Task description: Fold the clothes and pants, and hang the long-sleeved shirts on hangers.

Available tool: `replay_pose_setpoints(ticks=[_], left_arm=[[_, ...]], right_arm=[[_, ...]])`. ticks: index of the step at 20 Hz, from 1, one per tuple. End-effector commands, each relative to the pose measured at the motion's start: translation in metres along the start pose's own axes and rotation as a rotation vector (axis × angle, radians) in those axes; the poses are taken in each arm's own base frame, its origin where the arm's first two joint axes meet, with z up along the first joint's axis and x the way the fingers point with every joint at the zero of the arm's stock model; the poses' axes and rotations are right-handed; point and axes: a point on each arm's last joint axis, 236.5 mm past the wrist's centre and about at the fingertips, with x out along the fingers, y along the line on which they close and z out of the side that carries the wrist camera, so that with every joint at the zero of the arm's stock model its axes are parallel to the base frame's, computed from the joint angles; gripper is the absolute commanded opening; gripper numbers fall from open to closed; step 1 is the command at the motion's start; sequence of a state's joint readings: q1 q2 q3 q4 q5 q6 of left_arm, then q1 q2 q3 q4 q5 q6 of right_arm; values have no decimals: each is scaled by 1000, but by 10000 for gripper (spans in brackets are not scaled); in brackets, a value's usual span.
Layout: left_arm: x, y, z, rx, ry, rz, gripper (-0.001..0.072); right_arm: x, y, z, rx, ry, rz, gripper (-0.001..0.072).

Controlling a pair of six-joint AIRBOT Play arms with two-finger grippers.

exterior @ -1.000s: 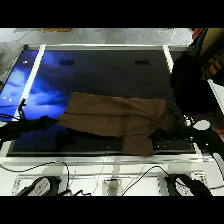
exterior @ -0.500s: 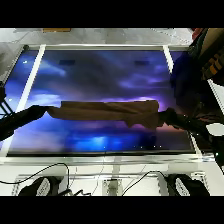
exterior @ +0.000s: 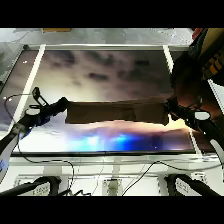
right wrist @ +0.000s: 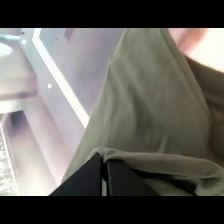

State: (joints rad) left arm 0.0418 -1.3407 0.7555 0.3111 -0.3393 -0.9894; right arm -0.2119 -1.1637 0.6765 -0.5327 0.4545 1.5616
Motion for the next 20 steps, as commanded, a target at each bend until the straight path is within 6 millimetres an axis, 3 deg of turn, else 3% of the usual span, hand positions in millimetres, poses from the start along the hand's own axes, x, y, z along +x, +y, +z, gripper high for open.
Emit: replay_pose_setpoints(ticks=[1, 2, 3, 4, 5, 8, 11, 15, 20], left_arm=[[31, -9, 2, -29, -7, 6, 18], [34, -13, 7, -22, -13, -1, 78], [35, -16, 11, -14, -20, -7, 316], [34, -19, 15, 18, -27, -11, 610], [32, -19, 19, 48, -35, -12, 709], [19, -14, 19, 173, 13, -21, 707], [4, 10, 11, 213, 122, -19, 695], [-14, 55, -31, 191, 363, 36, 695], [-2, 63, -73, 146, 512, 14, 695]], right_arm=[[26, 1, 20, -43, -14, -23, 19], [29, 3, 25, -111, -16, -27, 38], [31, 4, 28, -171, -18, -35, 239], [31, 3, 30, -219, -21, -47, 534], [30, 1, 32, -266, -21, -62, 686], [25, -11, 36, -351, 1, -110, 679], [18, -30, 38, -347, 44, -149, 677], [11, -45, 30, -350, 114, -180, 677], [7, -49, 7, -363, 217, -181, 676]])
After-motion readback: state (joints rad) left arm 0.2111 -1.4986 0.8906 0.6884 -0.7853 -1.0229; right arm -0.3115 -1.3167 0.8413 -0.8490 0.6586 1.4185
